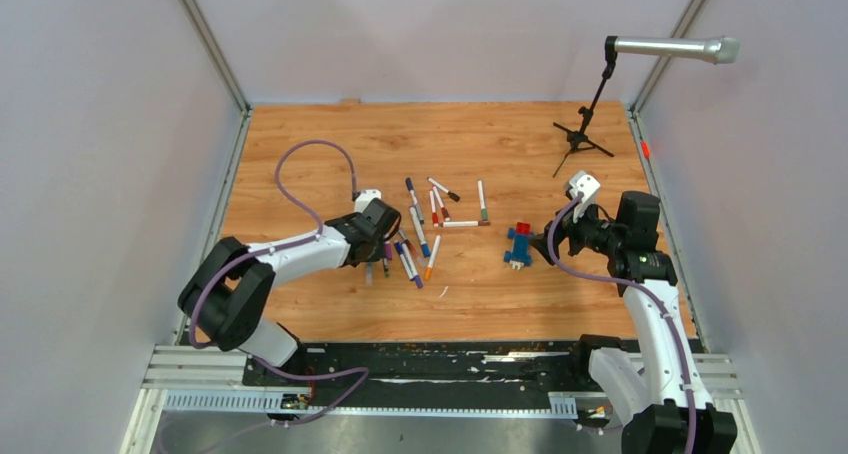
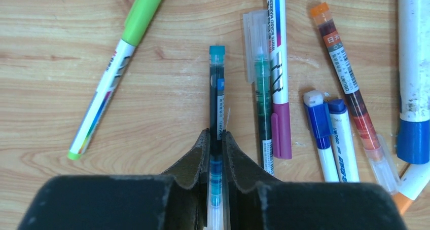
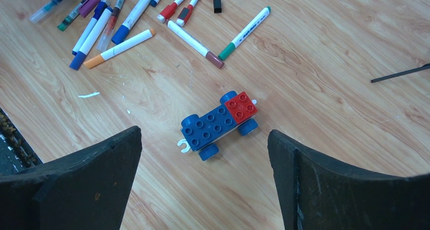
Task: Open the pen caps
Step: Pick up the pen from the center of the board.
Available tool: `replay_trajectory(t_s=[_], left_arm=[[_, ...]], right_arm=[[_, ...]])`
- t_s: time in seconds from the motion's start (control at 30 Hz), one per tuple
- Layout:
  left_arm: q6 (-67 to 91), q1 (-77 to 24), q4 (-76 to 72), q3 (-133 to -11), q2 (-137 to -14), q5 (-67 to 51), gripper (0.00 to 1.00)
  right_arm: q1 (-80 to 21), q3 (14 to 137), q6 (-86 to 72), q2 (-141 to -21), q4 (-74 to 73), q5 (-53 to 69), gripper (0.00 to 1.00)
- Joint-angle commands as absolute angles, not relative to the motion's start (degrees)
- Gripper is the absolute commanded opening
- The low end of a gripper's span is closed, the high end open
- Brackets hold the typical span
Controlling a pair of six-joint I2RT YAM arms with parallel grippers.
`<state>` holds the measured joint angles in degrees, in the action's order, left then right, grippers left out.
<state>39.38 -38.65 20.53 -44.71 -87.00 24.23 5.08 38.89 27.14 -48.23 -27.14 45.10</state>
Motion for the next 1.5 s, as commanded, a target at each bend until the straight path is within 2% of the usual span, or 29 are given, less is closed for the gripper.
replay_trajectory(t_s=[0.0,0.13,0.23,0.4,0.6,0.8,1.03,1.47], left_arm=[[36.2,-39.0,21.4,-47.2,-80.8,26.8,0.06],[33.6,-39.0,19.8,-46.6,-74.4,23.9,0.02],[31.5,-39.0,14.4,-44.6,-67.9,16.0,0.00],[34.4,-39.0,-5.7,-36.3,-59.6,-2.7,0.00],[45.2,-39.8,-28.7,-31.6,-61.0,-11.2,0.00],[47.0,-45.4,-37.6,-34.0,-67.5,-9.4,0.00],[48.4,-50.2,-42.8,-38.1,-76.7,-7.4,0.00],[48.9,-56.9,-45.8,-45.1,-86.4,-4.5,0.00]], right_arm=[[5.3,38.9,28.4,-47.5,-25.8,46.7,0.96],[5.3,39.0,28.5,-47.5,-26.3,48.7,0.96],[5.2,39.3,28.2,-48.0,-26.8,52.2,0.95],[5.2,40.2,24.6,-50.3,-25.9,59.4,0.95],[5.2,38.4,5.6,-52.5,-11.9,72.1,0.95],[4.9,35.0,-8.2,-53.9,-0.7,73.2,0.95],[3.4,33.1,-15.6,-54.7,7.8,72.8,0.93],[0.6,31.4,-20.8,-57.0,13.3,71.0,0.85]])
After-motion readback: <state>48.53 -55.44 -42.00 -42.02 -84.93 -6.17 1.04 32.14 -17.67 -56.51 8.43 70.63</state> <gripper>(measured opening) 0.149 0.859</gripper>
